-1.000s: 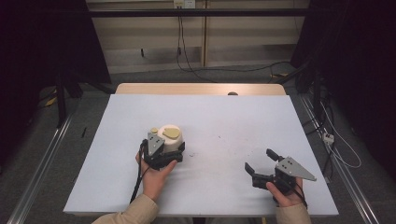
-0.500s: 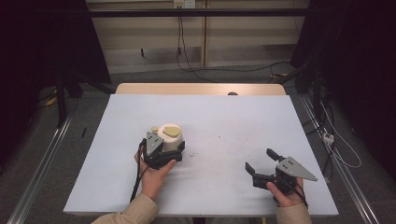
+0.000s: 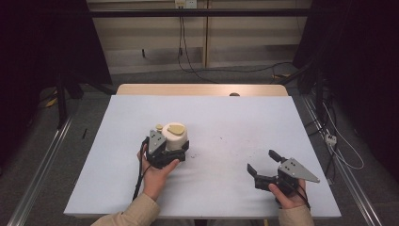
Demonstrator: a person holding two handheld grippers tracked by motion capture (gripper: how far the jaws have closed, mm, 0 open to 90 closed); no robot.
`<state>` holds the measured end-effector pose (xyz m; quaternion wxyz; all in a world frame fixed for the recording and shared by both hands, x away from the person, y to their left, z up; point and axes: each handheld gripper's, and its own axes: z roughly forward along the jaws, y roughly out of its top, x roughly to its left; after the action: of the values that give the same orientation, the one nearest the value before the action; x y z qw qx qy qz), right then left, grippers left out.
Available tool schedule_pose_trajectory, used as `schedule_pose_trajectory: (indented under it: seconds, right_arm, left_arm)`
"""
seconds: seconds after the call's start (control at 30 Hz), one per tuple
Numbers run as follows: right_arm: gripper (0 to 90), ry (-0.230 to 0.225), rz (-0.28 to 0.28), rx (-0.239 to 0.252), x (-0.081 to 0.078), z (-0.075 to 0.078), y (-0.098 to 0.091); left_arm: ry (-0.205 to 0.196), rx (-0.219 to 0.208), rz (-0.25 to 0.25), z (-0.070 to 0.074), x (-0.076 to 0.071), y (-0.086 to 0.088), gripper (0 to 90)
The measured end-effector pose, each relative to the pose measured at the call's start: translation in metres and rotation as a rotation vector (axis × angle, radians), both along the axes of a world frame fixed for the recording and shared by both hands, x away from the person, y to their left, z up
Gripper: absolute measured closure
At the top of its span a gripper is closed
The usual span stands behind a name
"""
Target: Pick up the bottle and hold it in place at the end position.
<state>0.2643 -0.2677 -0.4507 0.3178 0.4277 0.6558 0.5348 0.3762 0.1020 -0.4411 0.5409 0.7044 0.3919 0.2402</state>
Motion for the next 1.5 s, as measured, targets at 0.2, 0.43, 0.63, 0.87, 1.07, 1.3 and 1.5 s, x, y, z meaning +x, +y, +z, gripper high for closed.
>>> schedule_pose_trajectory:
  seconds: [0.2, 0.43, 0.63, 0.87, 1.07, 1.3, 1.5]
  right_arm:
    - [4.8, -0.001, -0.001, 0.000, 0.000, 0.000, -0.001]
    - [4.7, -0.002, -0.004, 0.001, 0.000, 0.000, -0.001]
    - [4.7, -0.003, -0.005, 0.001, 0.000, 0.000, -0.002]
    - [4.7, -0.004, -0.006, 0.001, 0.000, 0.000, -0.002]
    - [4.7, -0.003, -0.003, 0.003, 0.000, 0.000, -0.002]
    - [4.9, -0.003, -0.003, 0.002, 0.000, 0.000, -0.002]
    - [5.0, -0.005, -0.003, 0.003, 0.000, 0.000, -0.002]
  left_arm:
    - [0.005, 0.001, -0.015, 0.002, 0.002, -0.002, 5.4]
    - [0.011, -0.011, -0.027, 0.004, 0.005, -0.005, 5.4]
    - [0.015, -0.011, -0.036, 0.005, 0.007, -0.008, 5.4]
    - [0.018, -0.006, -0.049, 0.004, 0.009, -0.012, 5.4]
    - [0.023, -0.014, -0.053, 0.005, 0.012, -0.015, 5.5]
    - [0.022, -0.017, -0.064, 0.006, 0.016, -0.020, 5.5]
    - [0.019, -0.011, -0.071, 0.006, 0.018, -0.023, 5.5]
